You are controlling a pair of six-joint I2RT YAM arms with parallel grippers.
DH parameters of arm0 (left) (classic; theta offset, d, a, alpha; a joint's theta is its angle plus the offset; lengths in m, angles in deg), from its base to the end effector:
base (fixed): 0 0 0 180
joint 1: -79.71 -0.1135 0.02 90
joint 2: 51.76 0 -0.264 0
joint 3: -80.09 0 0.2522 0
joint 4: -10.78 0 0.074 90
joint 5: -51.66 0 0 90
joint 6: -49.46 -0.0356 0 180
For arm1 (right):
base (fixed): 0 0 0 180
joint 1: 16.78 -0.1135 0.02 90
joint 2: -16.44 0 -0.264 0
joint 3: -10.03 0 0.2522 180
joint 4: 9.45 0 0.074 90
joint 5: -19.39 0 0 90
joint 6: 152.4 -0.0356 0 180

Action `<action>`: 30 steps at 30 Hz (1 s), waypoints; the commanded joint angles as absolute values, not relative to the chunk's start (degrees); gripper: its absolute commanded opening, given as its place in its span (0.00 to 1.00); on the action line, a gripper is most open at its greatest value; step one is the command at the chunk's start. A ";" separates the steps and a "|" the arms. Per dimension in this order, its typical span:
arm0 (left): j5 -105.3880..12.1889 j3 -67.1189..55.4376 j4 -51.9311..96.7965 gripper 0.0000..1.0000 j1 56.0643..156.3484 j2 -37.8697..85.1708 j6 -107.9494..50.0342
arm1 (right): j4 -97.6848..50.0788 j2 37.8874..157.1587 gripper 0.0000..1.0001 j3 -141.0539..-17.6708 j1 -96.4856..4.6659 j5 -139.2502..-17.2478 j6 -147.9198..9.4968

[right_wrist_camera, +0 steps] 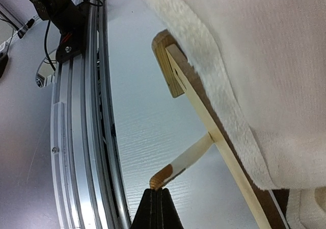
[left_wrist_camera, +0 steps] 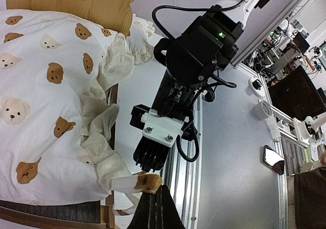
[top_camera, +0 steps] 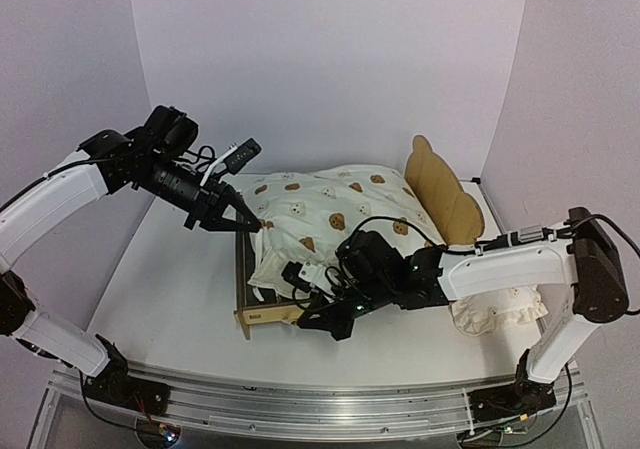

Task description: Set up the pet bed

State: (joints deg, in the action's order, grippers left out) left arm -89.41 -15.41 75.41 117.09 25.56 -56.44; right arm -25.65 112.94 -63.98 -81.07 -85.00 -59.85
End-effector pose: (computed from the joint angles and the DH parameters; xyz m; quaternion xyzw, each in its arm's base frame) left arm 0.1962 -0.1847 0.3799 0.5187 0.6773 -0.4557 0.2543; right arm 0.1515 0.3350 0.2115 -0.5378 0.7166 0.3173 0.3108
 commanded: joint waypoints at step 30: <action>-94.21 -3.42 67.24 0.00 133.36 23.53 -48.47 | -22.86 102.72 0.00 -55.56 -83.23 -77.23 -59.22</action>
